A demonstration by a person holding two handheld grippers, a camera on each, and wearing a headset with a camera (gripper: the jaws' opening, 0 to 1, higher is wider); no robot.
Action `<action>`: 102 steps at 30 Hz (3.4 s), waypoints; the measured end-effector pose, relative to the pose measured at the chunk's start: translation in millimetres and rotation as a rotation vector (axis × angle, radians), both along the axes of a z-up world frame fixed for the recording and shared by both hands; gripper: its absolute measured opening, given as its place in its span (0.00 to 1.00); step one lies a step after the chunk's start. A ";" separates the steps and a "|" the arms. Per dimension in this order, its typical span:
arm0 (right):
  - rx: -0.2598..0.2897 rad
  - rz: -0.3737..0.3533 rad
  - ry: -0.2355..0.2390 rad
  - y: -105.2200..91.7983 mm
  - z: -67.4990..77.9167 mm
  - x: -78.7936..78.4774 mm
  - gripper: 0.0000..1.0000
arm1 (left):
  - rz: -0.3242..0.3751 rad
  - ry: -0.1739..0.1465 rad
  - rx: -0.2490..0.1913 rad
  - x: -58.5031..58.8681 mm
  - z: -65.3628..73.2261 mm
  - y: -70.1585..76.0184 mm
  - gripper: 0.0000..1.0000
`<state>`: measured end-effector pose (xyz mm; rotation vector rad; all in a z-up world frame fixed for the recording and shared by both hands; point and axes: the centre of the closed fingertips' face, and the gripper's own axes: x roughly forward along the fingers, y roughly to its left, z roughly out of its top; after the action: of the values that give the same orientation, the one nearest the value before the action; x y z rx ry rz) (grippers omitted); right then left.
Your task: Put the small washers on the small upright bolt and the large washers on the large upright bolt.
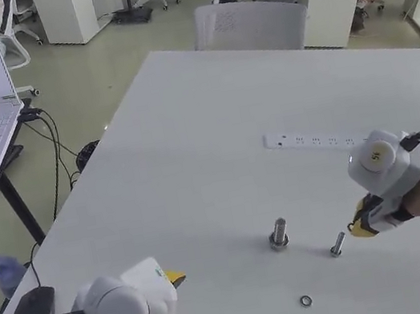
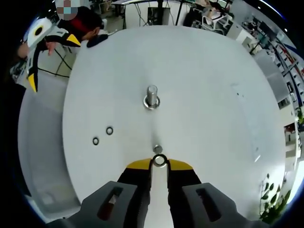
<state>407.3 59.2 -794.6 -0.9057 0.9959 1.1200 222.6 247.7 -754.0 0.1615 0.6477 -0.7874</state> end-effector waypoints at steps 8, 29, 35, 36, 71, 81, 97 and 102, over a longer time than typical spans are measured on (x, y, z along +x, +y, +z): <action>0.006 -0.001 0.007 6.0 -4.6 5.8 0.13 | -0.017 0.014 -0.013 1.7 -4.2 -5.0 0.99; -0.027 0.022 0.041 8.3 -23.5 4.0 0.13 | -0.016 0.043 -0.013 5.5 -11.7 -3.7 0.96; -0.030 0.018 0.045 7.7 -27.7 3.5 0.13 | -0.011 0.049 -0.019 5.4 -11.6 -3.0 0.95; -0.030 0.018 0.044 7.6 -28.4 3.6 0.13 | -0.012 0.050 -0.022 5.0 -11.4 -3.5 0.95; -0.064 0.048 0.057 11.8 -59.7 -5.1 0.13 | -0.010 0.105 -0.047 0.4 -20.5 -4.9 0.89; -0.073 0.050 0.045 8.3 -67.0 -0.7 0.13 | -0.009 0.112 -0.043 -1.6 -21.0 -5.2 0.87; -0.084 0.065 0.051 7.3 -73.4 5.3 0.13 | -0.009 0.123 -0.061 -3.2 -19.0 -5.7 0.85; -0.083 0.062 0.054 7.2 -74.6 6.6 0.13 | -0.012 0.126 -0.060 -3.8 -19.2 -6.4 0.85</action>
<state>413.9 66.4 -869.2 -0.9830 1.0716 1.1671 218.8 241.3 -773.2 0.0615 0.7419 -0.8325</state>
